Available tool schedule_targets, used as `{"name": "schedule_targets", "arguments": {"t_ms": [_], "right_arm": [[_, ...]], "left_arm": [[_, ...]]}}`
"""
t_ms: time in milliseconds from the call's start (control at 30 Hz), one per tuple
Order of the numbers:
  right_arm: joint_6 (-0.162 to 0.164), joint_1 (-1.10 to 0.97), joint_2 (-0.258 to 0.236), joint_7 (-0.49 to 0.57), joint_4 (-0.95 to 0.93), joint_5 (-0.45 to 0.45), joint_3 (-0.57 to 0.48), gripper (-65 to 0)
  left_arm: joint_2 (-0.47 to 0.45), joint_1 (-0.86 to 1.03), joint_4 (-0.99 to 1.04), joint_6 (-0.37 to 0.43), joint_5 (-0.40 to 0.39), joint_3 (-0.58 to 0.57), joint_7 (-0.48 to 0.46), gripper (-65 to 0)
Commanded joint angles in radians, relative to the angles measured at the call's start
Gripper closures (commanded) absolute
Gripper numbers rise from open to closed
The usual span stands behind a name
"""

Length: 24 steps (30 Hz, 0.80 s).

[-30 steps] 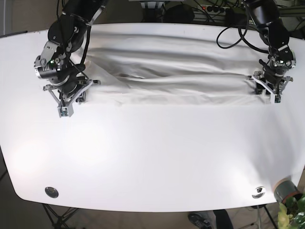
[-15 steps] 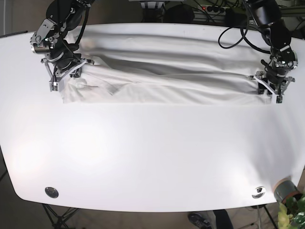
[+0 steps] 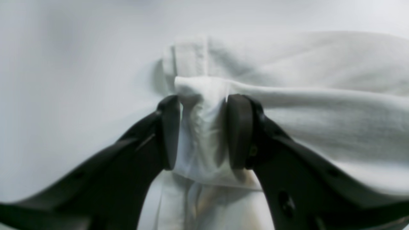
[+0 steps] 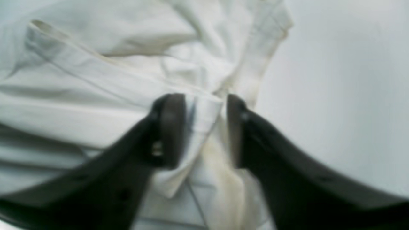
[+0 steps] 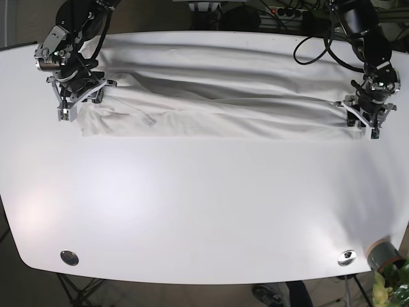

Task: Fold the T-shirt properly
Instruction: 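Regrasp the shirt end with the right gripper and smooth it flat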

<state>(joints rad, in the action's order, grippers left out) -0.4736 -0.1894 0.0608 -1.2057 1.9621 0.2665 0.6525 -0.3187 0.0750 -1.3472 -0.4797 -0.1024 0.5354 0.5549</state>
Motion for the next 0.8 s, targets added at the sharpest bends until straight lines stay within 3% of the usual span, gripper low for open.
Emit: {"name": "schedule_targets", "arguments": {"t_ms": [0, 67, 133, 233, 400, 567, 767], "right_arm": [[-0.003, 0.008, -0.009, 0.019, 0.029, 0.014, 0.002, -36.8], [-0.007, 0.009, -0.009, 0.019, 0.047, 0.015, -0.001, -45.8], [-0.009, 0.015, -0.008, 0.019, 0.058, 0.015, -0.007, -48.7], [-0.014, 0.029, -0.008, 0.019, 0.061, 0.017, -0.027, -48.7], [-0.076, 0.035, -0.011, 0.019, 0.061, 0.014, -0.138, -48.7], [-0.073, 0.029, -0.026, 0.019, 0.058, 0.007, -0.285, -48.0], [-0.073, -0.032, -0.026, 0.019, 0.055, 0.007, -0.343, -38.2]], "left_arm": [[-0.018, -0.037, -0.033, 0.009, -0.006, 0.012, -0.012, -22.8], [-0.017, -0.054, -0.054, 0.009, -0.006, 0.013, -0.011, -22.8], [-0.017, -0.054, -0.081, 0.009, -0.006, 0.012, -0.011, -22.8], [-0.003, -0.054, -0.133, 0.009, -0.006, 0.012, -0.011, -22.9], [0.022, -0.039, -0.216, 0.009, -0.006, 0.013, -0.009, -22.9], [0.051, 0.016, -0.255, 0.009, -0.003, 0.007, -0.009, -22.9], [0.063, 0.105, -0.259, 0.009, -0.004, 0.007, -0.009, -22.8]]}}
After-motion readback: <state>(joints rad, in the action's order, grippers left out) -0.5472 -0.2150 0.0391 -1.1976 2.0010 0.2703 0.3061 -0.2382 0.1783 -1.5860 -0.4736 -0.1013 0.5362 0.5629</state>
